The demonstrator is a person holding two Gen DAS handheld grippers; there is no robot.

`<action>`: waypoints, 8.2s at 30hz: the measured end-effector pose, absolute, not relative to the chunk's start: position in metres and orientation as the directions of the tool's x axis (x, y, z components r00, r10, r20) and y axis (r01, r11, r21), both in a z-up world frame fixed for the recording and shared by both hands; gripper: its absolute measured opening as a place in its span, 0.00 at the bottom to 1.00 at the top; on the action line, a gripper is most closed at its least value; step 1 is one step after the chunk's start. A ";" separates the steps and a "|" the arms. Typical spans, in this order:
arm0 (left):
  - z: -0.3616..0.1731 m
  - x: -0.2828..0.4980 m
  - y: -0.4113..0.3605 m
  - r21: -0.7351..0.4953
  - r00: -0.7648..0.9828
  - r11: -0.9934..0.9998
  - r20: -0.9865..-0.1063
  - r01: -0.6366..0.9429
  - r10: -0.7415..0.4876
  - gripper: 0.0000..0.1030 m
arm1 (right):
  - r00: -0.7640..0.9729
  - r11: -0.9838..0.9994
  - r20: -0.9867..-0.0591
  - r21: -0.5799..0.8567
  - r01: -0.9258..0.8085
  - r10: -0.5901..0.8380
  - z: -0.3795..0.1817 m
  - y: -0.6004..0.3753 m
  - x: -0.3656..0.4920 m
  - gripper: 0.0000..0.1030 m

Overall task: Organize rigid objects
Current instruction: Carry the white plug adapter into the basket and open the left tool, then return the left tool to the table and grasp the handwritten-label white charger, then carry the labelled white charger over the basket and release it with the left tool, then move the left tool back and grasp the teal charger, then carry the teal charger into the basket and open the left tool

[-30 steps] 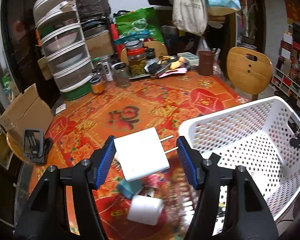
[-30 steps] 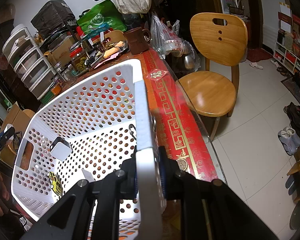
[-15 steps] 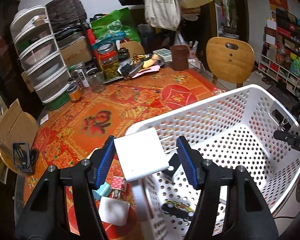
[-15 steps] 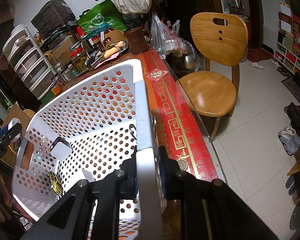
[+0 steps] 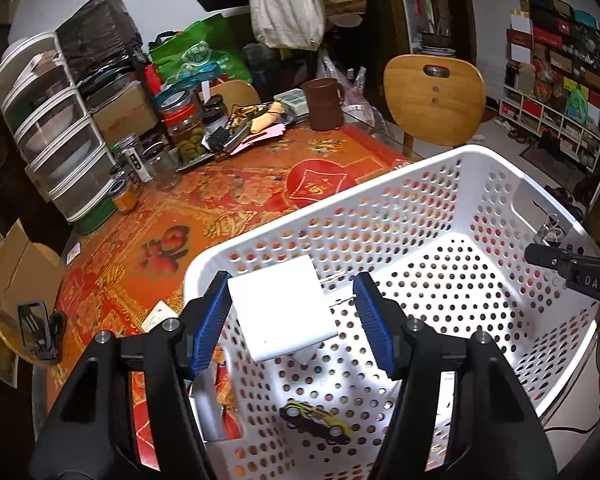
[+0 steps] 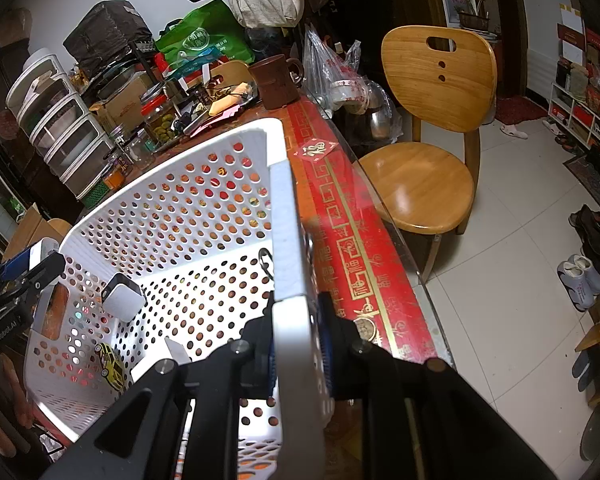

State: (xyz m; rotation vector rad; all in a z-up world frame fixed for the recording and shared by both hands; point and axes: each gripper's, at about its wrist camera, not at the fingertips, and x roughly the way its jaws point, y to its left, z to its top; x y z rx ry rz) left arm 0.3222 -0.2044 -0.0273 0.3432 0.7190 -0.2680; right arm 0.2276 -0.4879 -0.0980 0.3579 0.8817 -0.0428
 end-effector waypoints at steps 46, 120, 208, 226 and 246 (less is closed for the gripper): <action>-0.155 0.478 0.010 0.064 0.504 0.996 -0.864 0.062 0.024 0.80 | 0.640 0.939 -0.760 0.294 0.178 0.117 -0.097 -0.487 0.230 0.18; -0.029 0.313 -0.195 0.256 0.755 0.910 -0.650 0.328 -0.089 0.60 | 0.644 0.940 -0.756 0.294 0.173 0.118 -0.097 -0.485 0.229 0.18; -0.125 0.362 0.042 0.116 0.690 0.992 -0.714 -0.049 0.118 0.39 | 0.644 0.951 -0.758 0.263 0.162 0.100 -0.098 -0.480 0.229 0.19; -0.006 0.312 -0.041 0.143 0.811 0.986 -0.585 0.086 0.014 0.39 | 0.643 0.952 -0.759 0.263 0.158 0.103 -0.097 -0.479 0.230 0.19; -0.015 0.302 -0.145 0.185 0.784 0.956 -0.617 0.228 -0.068 0.39 | 0.646 0.949 -0.755 0.273 0.156 0.111 -0.097 -0.479 0.228 0.19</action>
